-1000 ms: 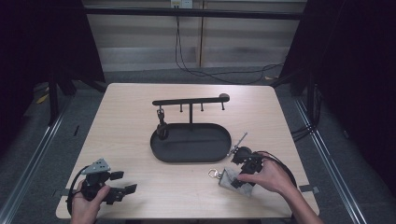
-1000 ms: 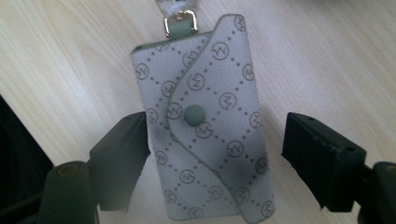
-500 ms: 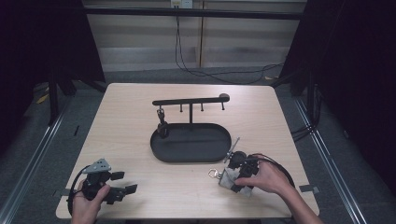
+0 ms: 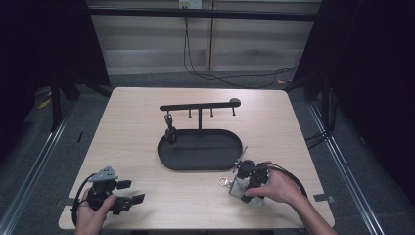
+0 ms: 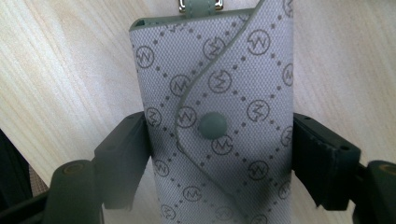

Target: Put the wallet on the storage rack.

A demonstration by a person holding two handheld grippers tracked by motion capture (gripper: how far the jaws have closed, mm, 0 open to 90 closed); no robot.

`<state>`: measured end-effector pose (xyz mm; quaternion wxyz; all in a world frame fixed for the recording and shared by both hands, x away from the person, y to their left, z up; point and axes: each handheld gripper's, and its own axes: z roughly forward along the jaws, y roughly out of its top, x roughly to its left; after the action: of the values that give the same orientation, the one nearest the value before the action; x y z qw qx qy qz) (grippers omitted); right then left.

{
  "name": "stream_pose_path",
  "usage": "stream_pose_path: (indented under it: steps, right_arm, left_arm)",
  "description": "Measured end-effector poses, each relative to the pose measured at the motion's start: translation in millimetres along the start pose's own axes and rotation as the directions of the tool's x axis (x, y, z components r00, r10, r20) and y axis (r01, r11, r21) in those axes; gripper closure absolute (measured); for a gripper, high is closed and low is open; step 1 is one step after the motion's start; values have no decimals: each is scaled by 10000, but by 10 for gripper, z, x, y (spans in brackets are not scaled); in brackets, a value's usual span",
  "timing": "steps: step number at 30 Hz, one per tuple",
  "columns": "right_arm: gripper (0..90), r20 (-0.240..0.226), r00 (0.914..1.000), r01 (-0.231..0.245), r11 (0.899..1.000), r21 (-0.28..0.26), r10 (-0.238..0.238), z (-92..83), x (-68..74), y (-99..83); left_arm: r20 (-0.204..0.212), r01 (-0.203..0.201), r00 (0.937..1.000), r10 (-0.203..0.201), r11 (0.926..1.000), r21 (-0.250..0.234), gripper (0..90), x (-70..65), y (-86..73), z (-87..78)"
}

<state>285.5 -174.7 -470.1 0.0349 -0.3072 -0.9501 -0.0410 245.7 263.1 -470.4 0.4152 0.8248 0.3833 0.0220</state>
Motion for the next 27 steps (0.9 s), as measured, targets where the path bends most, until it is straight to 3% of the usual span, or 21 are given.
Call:
stream_pose_path:
  steps: [18,23,27]
  right_arm:
    - [317,51,10000,71,9998,203,-72,-40,-6,39]
    - [325,220,9992,-337,9993,179,333,-66,-16,48]
    - [327,171,9991,-389,9992,88,388,-104,-36,52]
  left_arm:
    - [-4,-8,10000,8,10000,0,196,5,-1,-6]
    - [-108,-3,9999,4,10000,92,196,4,-2,0]
    - [-117,-56,9999,58,9999,156,196,-4,4,10]
